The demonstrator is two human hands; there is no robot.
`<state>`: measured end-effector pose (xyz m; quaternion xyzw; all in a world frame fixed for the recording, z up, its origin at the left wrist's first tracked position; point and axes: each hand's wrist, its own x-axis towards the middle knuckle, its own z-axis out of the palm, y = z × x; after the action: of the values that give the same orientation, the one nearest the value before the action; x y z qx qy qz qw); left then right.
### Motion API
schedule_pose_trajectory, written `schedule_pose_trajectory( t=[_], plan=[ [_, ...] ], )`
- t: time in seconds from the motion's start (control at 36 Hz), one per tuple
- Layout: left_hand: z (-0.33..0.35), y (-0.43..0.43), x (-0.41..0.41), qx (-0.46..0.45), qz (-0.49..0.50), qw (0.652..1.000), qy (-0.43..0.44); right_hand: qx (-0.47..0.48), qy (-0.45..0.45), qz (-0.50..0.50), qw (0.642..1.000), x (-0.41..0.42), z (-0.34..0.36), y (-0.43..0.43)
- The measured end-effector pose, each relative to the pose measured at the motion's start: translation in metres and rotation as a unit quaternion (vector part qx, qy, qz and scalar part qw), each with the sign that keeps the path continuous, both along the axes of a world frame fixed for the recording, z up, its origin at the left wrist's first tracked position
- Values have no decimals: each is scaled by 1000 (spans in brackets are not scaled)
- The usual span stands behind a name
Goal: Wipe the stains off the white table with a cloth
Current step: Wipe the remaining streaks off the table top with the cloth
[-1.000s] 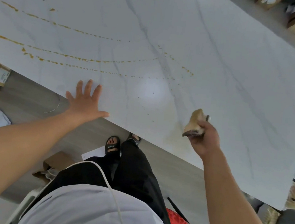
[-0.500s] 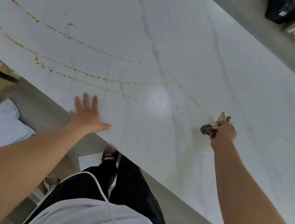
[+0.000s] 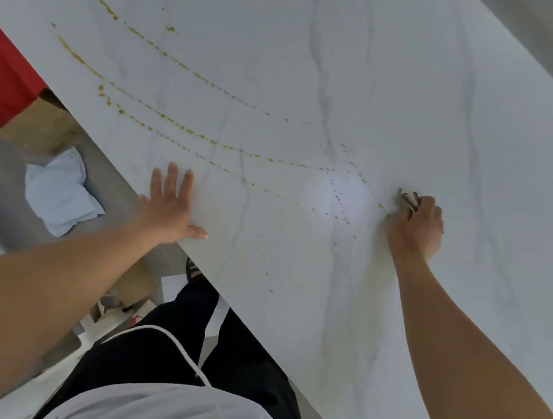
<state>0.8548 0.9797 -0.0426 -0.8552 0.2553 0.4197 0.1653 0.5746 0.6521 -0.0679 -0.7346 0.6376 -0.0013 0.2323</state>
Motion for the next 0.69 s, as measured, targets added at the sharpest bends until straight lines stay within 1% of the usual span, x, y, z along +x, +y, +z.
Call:
schedule_pose_trajectory(
  t=[0.06,0.11,0.14,0.19,0.22,0.25,0.28,0.31,0.33,0.36,0.42,0.44,0.47,0.5,0.53,0.58,0.64,0.69],
  plan=[
    [0,-1,0,1,2,1000,-1,-16,4,60,998,-6,-2,17],
    [1,-1,1,0,6,1000,1,-31,9,160,987,-14,-7,35],
    [2,-2,1,0,8,1000,3,-38,10,226,973,-20,-8,42],
    [2,-1,0,-3,13,1000,4,-51,7,362,931,-30,-11,51],
    [3,0,-1,-4,14,1000,3,-61,5,412,909,-34,-12,51],
    [2,0,-1,-5,12,1000,2,-70,0,441,895,-36,-12,48],
    [2,1,-2,-5,10,1000,1,-71,-1,450,890,-36,-12,44],
    [2,1,-2,-6,10,1000,0,-70,2,440,895,-35,-11,39],
    [2,1,-2,-8,10,1000,1,-65,7,408,911,-33,-9,35],
    [2,1,-2,-10,10,1000,1,-53,9,356,933,-29,-8,31],
    [2,1,-2,-13,11,1000,0,-30,-4,202,979,-22,-8,31],
    [2,2,-2,-14,11,1000,-1,-21,-9,131,991,-18,-8,35],
    [2,2,-2,-16,12,1000,-1,-21,-11,90,996,-15,-7,41],
    [2,2,-3,-18,14,1000,0,-32,-8,87,996,-12,-7,49],
    [3,2,-2,-20,15,1000,0,-46,-6,114,992,-11,-8,56],
    [3,3,-2,-24,14,1000,-1,-67,-8,219,973,-15,-14,71],
    [2,3,-1,-26,14,1000,-2,-75,-11,321,944,-21,-17,78],
    [2,4,-1,-28,16,999,-5,-77,-15,359,930,-24,-17,74]
  ],
)
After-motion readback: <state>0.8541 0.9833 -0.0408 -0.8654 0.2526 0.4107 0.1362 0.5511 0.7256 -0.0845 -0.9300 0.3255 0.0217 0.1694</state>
